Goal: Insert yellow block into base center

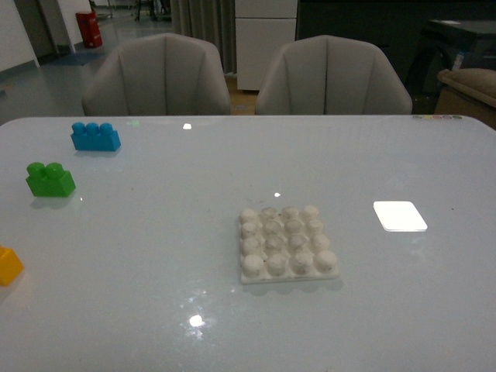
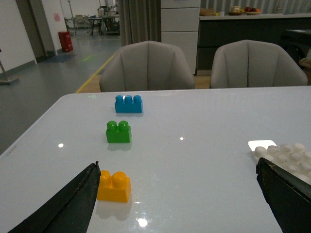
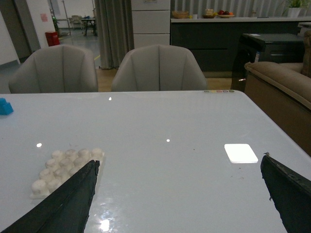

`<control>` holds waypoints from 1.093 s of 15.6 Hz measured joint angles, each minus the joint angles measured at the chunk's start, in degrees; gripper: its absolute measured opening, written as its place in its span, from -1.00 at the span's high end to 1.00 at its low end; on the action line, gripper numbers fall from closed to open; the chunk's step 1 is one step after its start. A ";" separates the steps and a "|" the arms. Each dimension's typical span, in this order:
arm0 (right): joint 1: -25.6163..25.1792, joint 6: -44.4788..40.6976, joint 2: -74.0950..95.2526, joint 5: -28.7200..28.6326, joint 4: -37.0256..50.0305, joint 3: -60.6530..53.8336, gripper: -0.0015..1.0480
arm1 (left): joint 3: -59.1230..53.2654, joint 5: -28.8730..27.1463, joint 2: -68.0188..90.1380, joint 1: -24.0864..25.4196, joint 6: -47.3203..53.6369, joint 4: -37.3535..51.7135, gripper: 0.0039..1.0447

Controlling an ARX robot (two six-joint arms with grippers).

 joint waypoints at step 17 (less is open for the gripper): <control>0.00 0.00 0.00 0.00 0.00 0.00 -0.88 | 20.92 19.56 53.09 18.34 13.51 19.34 -0.88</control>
